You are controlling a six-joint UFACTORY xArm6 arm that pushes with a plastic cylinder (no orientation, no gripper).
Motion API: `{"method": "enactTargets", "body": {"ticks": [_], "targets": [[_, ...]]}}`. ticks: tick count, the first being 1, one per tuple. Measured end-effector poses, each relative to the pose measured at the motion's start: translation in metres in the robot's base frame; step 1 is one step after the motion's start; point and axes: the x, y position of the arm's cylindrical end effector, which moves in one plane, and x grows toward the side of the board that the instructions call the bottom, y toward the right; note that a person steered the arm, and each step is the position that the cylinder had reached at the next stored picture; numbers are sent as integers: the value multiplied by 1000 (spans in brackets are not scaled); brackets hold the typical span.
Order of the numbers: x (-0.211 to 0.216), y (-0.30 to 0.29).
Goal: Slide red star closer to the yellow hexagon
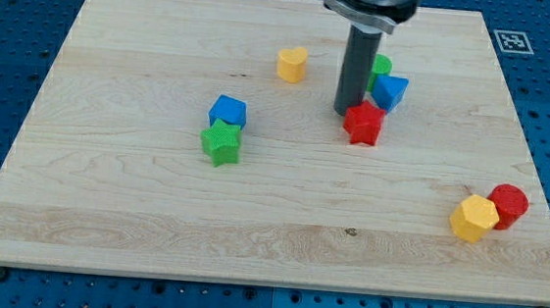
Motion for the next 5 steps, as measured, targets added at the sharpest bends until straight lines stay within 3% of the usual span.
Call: {"method": "enactTargets", "body": {"ticks": [3,5], "targets": [[57,52],[66,27]]}}
